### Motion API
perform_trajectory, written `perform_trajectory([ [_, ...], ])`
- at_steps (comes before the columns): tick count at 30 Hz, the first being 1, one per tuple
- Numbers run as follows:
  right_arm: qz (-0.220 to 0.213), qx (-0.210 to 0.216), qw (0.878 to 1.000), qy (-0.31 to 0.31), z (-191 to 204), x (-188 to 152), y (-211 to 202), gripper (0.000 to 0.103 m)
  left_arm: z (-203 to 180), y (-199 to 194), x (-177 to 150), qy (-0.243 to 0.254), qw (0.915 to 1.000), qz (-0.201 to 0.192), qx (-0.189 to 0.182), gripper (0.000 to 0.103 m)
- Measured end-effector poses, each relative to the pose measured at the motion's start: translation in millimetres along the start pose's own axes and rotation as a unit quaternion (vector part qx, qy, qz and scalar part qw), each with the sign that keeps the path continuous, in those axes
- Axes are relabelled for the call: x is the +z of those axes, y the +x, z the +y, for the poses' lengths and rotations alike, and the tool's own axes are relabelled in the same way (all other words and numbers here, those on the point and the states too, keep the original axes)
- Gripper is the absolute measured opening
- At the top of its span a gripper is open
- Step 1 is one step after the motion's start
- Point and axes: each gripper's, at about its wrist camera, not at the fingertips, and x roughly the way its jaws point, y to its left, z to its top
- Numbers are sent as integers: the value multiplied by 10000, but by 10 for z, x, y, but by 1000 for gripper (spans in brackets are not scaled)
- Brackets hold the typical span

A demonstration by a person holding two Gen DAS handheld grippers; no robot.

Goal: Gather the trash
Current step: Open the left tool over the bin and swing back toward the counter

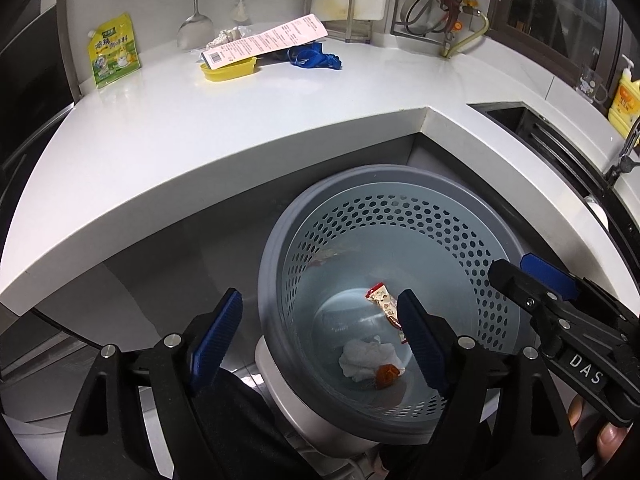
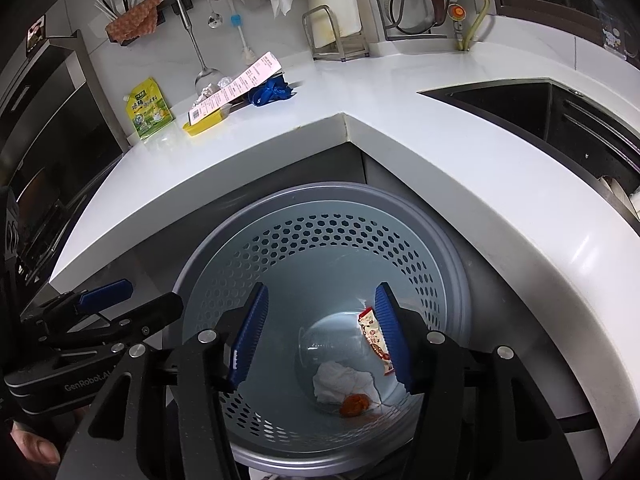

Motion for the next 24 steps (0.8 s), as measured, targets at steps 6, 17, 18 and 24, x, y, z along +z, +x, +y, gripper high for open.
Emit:
perform_trajectory([
  [6,5,7,10000,15,8,31,19,55,81,-2,41,-93,9999,-49,-33,79],
  [17,-70,-54,10000,22,27,218,32,60,228,-14,223,-122,9996,-239,-29,83],
  [18,-71,-66,10000,20,28,254,48,61,241,-16,257,-113,9995,-277,-21,84],
  [24,-65,-118,9999,-42,31,461,138,61,318,-11,488,-117,9989,-449,12,84],
])
